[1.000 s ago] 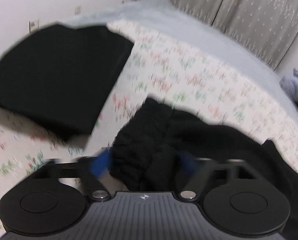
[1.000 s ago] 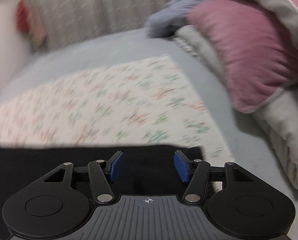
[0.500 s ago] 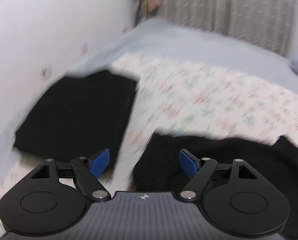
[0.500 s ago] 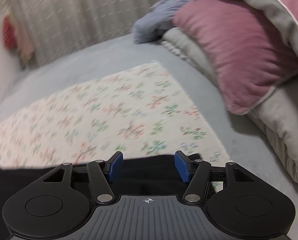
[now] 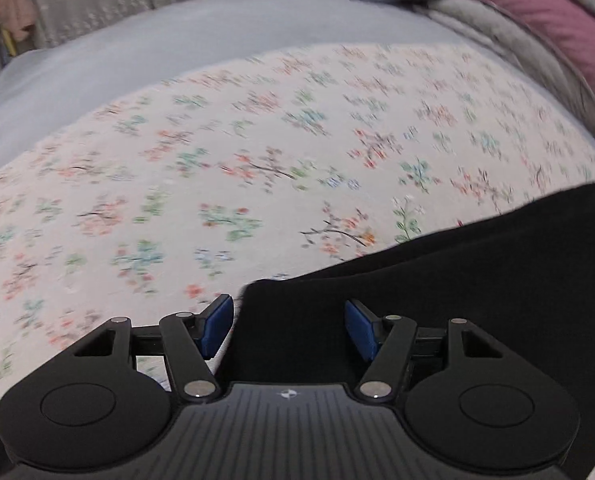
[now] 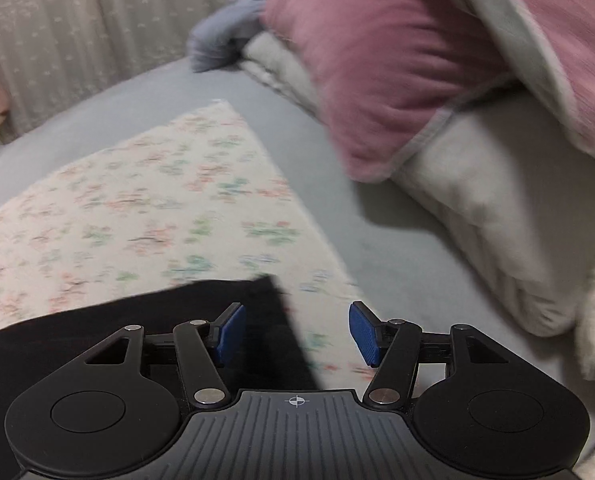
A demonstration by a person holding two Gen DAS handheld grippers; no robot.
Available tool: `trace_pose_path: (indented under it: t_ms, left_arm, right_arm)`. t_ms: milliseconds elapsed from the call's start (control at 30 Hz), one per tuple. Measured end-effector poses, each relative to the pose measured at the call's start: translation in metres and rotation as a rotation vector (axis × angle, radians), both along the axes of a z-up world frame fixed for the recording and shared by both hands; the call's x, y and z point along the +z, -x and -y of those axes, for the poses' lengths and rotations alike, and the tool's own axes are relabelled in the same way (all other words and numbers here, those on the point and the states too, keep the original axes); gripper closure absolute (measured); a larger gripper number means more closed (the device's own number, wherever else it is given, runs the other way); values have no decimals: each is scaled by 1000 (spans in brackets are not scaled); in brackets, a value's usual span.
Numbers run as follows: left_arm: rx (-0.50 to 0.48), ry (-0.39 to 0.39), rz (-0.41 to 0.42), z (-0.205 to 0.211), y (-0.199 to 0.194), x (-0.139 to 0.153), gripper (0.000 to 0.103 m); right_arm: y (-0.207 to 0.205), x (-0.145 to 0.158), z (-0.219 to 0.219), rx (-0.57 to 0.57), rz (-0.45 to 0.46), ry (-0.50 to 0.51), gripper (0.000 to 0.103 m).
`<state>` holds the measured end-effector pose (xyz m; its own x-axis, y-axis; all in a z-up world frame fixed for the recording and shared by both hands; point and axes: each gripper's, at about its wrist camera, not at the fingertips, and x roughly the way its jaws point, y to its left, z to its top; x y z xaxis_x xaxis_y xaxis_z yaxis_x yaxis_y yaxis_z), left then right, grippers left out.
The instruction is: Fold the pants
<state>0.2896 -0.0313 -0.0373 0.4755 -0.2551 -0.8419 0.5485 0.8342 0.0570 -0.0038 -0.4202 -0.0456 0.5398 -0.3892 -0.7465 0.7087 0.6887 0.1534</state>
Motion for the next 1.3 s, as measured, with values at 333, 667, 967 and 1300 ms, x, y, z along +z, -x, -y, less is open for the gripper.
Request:
trace_pose_path:
  t_ms: [333, 667, 967, 1300]
  left_arm:
    - [58, 71, 72, -13, -2, 5, 90]
    - [84, 120, 88, -14, -3, 7, 90]
    - [162, 176, 138, -20, 9, 23, 91]
    - [267, 129, 265, -19, -9, 14, 92]
  right_arm:
    - [-25, -21, 1, 131, -47, -90, 83]
    - [-9, -2, -8, 84, -50, -26, 41]
    - [-20, -13, -16, 146, -70, -54, 78]
    - [-27, 30, -15, 116, 121, 75, 82]
